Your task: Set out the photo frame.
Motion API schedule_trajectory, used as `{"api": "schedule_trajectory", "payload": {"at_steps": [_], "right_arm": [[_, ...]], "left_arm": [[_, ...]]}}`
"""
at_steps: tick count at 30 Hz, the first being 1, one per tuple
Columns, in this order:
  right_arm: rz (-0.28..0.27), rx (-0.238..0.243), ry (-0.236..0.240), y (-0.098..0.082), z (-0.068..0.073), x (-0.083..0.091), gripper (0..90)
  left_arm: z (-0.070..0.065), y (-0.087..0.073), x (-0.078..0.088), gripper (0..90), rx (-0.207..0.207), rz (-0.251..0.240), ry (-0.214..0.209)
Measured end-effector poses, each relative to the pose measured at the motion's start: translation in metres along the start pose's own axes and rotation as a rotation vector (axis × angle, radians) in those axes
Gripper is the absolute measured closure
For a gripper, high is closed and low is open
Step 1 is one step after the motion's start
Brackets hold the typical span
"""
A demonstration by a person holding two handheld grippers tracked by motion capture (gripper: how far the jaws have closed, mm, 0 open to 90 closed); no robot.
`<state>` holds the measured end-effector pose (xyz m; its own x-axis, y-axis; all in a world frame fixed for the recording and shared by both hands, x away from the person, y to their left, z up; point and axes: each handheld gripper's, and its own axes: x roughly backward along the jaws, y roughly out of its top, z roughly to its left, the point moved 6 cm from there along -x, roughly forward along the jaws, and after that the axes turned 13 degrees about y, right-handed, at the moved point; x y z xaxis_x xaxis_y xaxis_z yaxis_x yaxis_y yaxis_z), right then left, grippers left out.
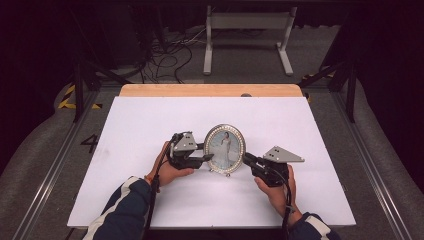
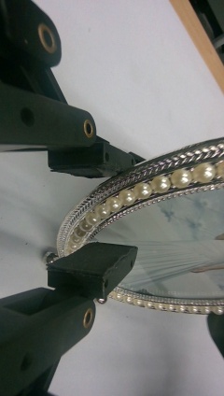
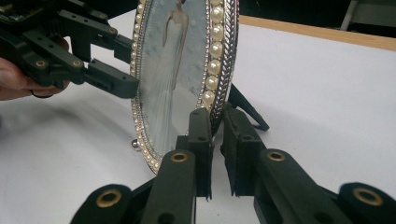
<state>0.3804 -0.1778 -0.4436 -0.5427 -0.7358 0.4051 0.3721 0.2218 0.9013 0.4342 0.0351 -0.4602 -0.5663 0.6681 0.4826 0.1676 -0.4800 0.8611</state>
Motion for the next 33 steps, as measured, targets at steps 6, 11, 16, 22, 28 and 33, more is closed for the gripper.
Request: {"api": "schedule_trajectory", "payload": {"at_steps": [6, 11, 16, 22, 28, 33], "right_arm": [[0.008, 0.000, -0.003, -0.0021, 0.0008, -0.0010, 82.2], [0.010, 0.005, -0.007, -0.0023, 0.0007, -0.0027, 82.9], [0.011, 0.003, -0.009, -0.0022, 0.0002, -0.0033, 83.0], [0.014, -0.001, -0.011, -0.0025, -0.0015, -0.0039, 83.0], [0.016, 0.002, -0.011, -0.0020, -0.0022, -0.0048, 82.9], [0.017, 0.002, -0.004, -0.0009, -0.0027, -0.0060, 82.7]], "left_arm": [[0.0040, 0.0014, 0.0033, 62.1, 0.030, -0.030, 0.009], [0.0047, 0.0007, 0.0048, 64.9, 0.029, -0.028, 0.003], [0.0040, 0.0004, 0.0058, 64.7, 0.023, -0.025, 0.007], [0.0018, 0.0002, 0.0074, 64.1, -0.008, -0.015, 0.027], [0.0009, -0.0011, 0.0088, 64.2, -0.007, -0.012, 0.033], [-0.0004, -0.0038, 0.0100, 64.2, -0.023, 0.001, 0.043]]}}
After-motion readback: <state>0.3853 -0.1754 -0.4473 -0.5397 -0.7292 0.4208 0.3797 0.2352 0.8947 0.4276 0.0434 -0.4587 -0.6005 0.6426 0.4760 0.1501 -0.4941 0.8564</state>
